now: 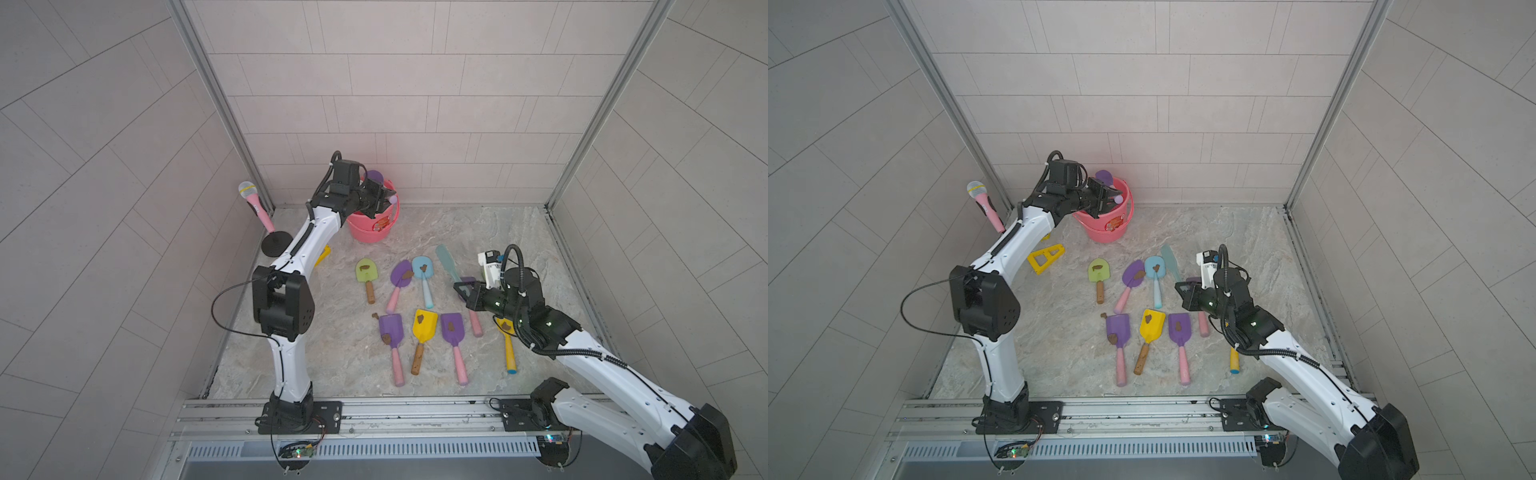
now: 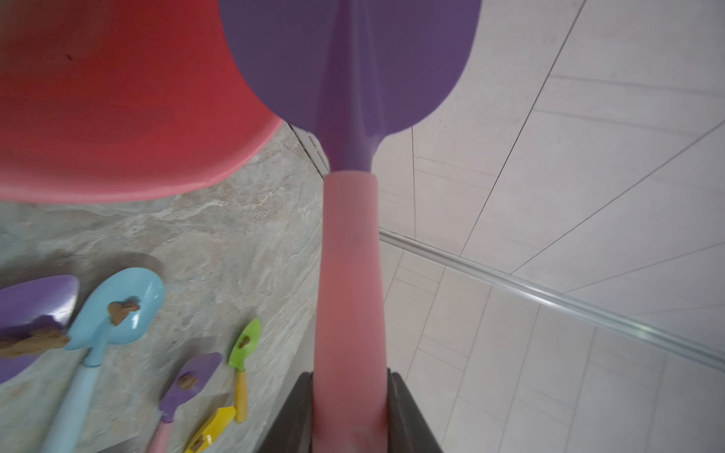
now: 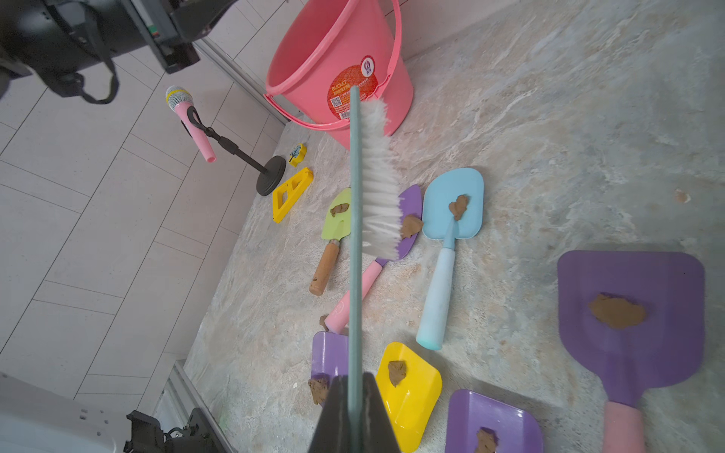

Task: Brush the soil off the hand trowel and place it into the bucket
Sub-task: Place the hand trowel in the bucket.

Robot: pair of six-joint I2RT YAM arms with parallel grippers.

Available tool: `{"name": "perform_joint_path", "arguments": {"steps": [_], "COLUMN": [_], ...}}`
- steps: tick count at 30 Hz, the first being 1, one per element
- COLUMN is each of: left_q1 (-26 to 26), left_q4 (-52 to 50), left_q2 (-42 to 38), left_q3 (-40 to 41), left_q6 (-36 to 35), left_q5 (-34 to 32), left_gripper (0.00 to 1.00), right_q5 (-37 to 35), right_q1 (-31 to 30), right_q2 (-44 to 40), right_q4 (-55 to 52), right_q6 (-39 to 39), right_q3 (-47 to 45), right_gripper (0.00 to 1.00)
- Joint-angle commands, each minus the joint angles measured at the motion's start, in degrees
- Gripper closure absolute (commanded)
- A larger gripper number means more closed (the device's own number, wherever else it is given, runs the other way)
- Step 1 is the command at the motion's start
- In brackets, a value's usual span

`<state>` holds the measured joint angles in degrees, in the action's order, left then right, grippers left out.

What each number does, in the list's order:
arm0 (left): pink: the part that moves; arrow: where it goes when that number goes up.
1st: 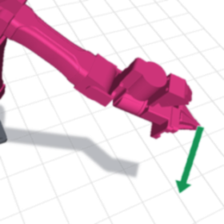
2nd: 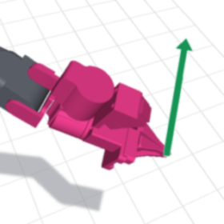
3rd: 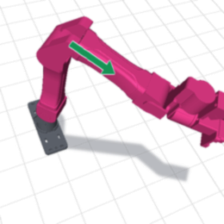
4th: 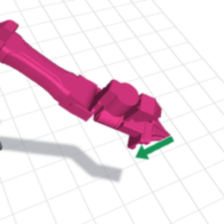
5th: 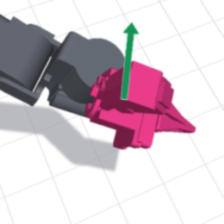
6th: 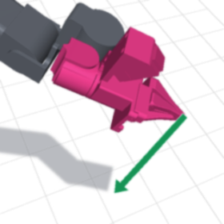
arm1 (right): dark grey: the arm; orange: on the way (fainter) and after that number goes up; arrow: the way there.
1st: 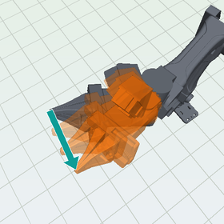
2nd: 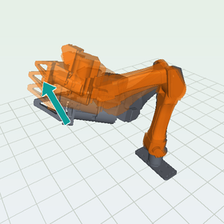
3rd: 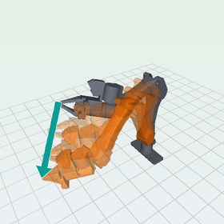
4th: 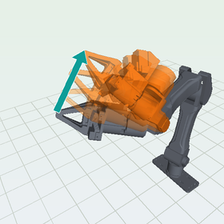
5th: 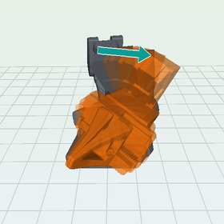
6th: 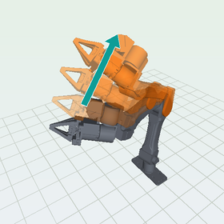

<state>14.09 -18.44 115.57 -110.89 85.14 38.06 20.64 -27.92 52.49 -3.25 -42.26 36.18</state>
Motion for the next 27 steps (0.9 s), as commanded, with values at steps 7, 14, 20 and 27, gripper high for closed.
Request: {"name": "perform_joint_path", "arguments": {"steps": [7,14,20,27], "left_q1": [-1.47,-1.56,-1.77,-2.29], "left_q4": [6.79,8.28,4.18,-13.5], "left_q2": [12.98,14.43,10.34,-2.96], "left_q3": [-12.08,-12.54,-13.65,-11.67], "left_q6": [14.13,15.28,8.04,-16.86], "left_q5": [2.27,1.14,0.96,-2.49], "left_gripper": [1.0,0.54,0.34,0.45], "right_q5": [1.35,1.91,2.14,1.77], "right_q1": [0.92,1.12,1.12,1.15], "right_q2": [-0.39,-0.37,-1.3,-4.77], "right_q4": [0.06,-1.14,-3.14,-5.52], "right_q6": [2.05,3.24,2.68,0.59], "right_q3": [-0.03,1.12,2.56,2.71], "right_gripper": [1.0,1.0,1.0,1.0]}}
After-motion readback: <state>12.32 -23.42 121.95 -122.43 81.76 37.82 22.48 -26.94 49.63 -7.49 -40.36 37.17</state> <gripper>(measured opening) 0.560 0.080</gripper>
